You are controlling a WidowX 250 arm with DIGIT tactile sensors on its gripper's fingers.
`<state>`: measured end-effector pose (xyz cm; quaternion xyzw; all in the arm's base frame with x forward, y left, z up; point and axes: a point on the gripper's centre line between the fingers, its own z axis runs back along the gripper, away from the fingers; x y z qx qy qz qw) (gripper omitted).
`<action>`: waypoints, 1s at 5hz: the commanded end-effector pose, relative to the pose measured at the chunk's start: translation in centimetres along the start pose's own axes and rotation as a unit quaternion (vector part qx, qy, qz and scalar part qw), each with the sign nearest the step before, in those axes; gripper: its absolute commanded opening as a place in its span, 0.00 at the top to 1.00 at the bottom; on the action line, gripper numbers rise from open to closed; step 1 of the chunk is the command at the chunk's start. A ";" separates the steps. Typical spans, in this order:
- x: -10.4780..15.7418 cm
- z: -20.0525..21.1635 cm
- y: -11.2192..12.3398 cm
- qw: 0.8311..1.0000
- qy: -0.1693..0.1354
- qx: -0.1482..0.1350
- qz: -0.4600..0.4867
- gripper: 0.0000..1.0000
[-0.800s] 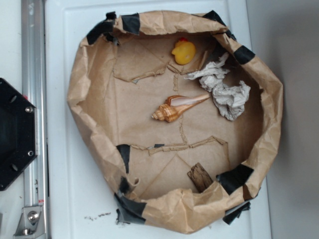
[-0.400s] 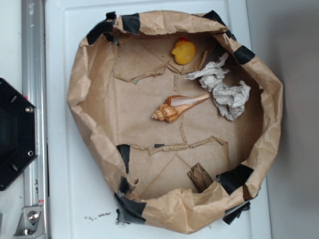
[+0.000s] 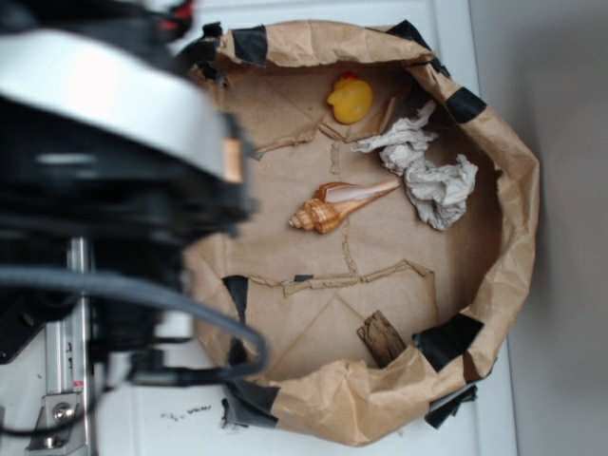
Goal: Grab the wood chip.
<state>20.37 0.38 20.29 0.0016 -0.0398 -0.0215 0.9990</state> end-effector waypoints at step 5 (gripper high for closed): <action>6.3 -8.3 -1.2 0.905 -0.155 -0.074 -0.388 0.00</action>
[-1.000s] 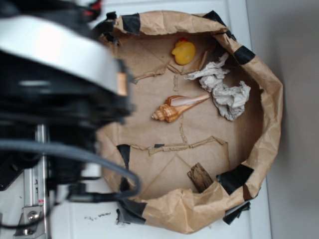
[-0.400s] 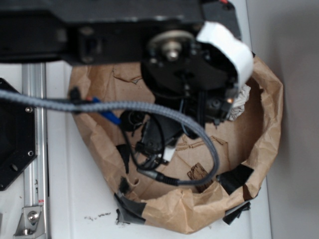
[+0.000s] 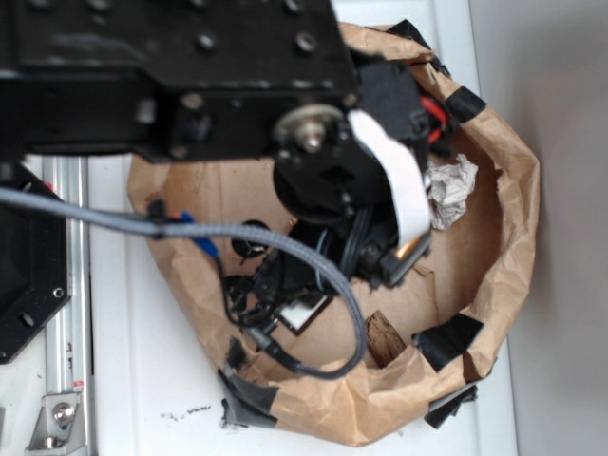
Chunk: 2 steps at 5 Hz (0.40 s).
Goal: Grab the wood chip.
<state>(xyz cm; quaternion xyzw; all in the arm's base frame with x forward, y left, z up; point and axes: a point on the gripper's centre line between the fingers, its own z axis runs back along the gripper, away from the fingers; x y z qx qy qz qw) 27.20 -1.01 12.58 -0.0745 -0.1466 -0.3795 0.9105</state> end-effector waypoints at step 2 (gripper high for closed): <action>1.6 -4.7 -1.0 0.998 0.004 0.034 -0.054 0.00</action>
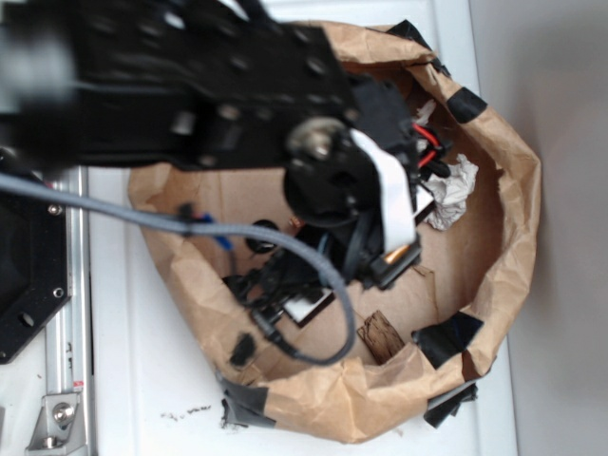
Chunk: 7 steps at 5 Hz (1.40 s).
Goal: Grab the wood chip.
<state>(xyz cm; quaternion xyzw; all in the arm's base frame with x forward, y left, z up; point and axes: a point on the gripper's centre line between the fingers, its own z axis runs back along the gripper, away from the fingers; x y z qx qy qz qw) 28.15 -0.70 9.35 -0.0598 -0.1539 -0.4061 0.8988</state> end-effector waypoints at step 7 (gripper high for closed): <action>5.9 -13.1 -6.4 0.999 0.026 -0.006 -0.022 1.00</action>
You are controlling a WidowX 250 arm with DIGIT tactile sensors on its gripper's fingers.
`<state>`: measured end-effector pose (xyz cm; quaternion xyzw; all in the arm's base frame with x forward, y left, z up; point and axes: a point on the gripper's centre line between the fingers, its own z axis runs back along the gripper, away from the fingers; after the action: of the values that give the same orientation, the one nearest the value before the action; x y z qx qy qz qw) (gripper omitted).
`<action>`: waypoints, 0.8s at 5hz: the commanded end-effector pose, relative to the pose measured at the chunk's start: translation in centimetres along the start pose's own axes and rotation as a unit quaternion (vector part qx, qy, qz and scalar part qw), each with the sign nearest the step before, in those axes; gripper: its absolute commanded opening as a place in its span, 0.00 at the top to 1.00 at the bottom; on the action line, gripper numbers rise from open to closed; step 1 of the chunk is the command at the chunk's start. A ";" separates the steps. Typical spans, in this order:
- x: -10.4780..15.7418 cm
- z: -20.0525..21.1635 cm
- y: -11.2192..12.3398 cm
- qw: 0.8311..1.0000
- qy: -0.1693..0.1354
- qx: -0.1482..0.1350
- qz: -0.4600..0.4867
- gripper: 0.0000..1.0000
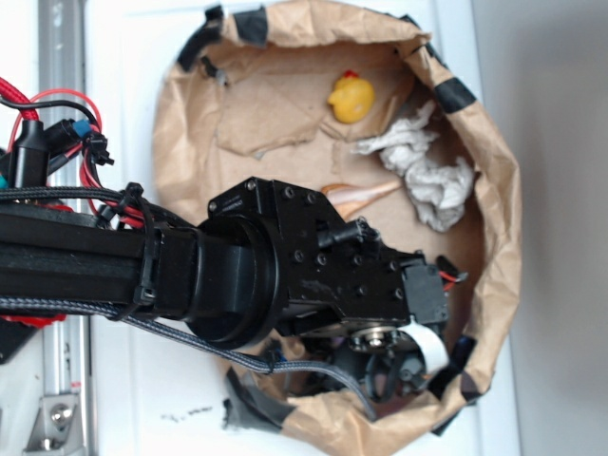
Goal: Grab the wood chip.
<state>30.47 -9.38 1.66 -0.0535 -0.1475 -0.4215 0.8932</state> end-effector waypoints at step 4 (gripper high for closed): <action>-2.2 6.4 2.4 0.977 0.042 0.077 0.194 1.00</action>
<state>29.21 -3.89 5.34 0.0009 -0.0971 -0.2341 0.9673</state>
